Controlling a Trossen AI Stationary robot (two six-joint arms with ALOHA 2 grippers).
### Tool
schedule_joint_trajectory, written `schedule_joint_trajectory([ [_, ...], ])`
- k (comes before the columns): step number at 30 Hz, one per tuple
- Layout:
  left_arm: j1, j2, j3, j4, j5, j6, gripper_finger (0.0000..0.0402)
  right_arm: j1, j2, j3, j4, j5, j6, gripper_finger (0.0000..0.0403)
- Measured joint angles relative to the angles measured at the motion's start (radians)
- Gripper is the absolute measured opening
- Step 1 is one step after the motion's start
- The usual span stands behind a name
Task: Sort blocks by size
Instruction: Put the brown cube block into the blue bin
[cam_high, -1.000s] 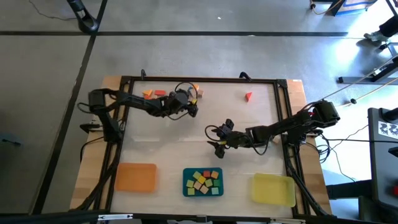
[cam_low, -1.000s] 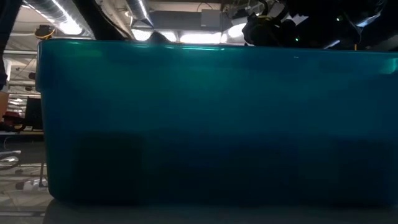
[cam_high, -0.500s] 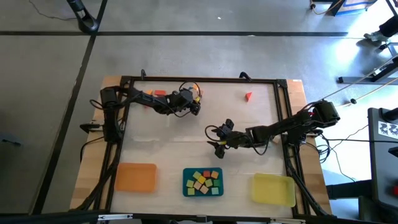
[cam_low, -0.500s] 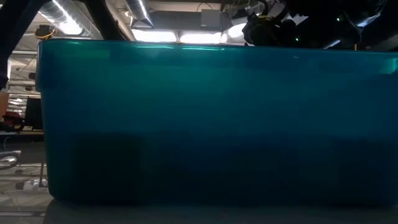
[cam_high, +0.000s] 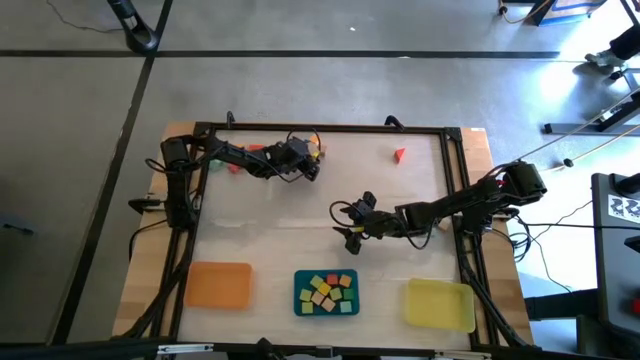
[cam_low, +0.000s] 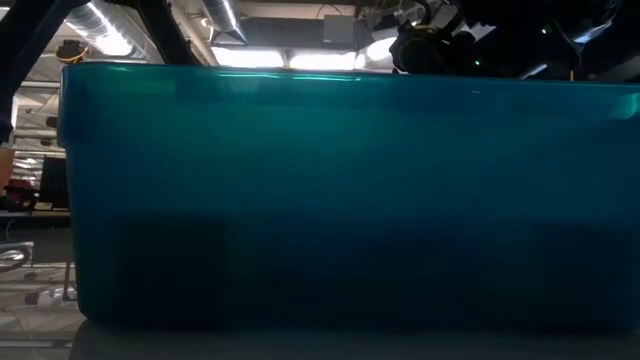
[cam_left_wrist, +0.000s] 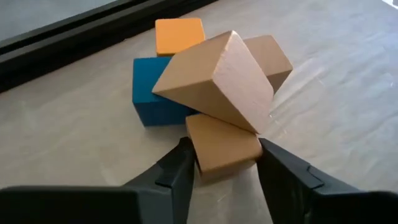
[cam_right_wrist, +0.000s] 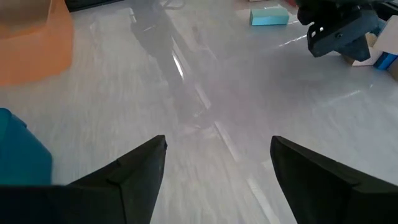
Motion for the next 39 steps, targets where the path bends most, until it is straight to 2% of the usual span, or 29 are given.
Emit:
schedule_joint_trajectory([
  [4, 0.004, 0.000, 0.000, 0.000, 0.001, 0.031, 0.0123, 0.000, 0.000, 0.000, -0.003, 0.000, 0.000, 0.0286],
  [12, -0.079, -0.087, -0.001, -0.099, 0.016, 0.044, 0.0130, 0.000, 0.000, 0.000, -0.027, -0.012, 0.026, 0.0286],
  [24, -0.376, -0.391, -0.001, -0.309, 0.017, 0.119, 0.0129, 0.000, 0.000, 0.000, -0.110, -0.043, 0.105, 0.0286],
  [27, -0.463, -0.448, 0.000, -0.332, 0.066, 0.146, 0.0129, 0.000, 0.000, 0.000, -0.133, -0.051, 0.110, 0.0286],
  [31, -0.577, -0.496, 0.000, -0.333, 0.131, 0.145, 0.0129, 0.000, 0.000, 0.000, -0.133, -0.054, 0.110, 0.0286],
  [39, -0.752, -0.494, 0.000, -0.282, 0.156, 0.104, 0.0129, 0.000, 0.000, 0.000, -0.130, -0.050, 0.105, 0.0286],
])
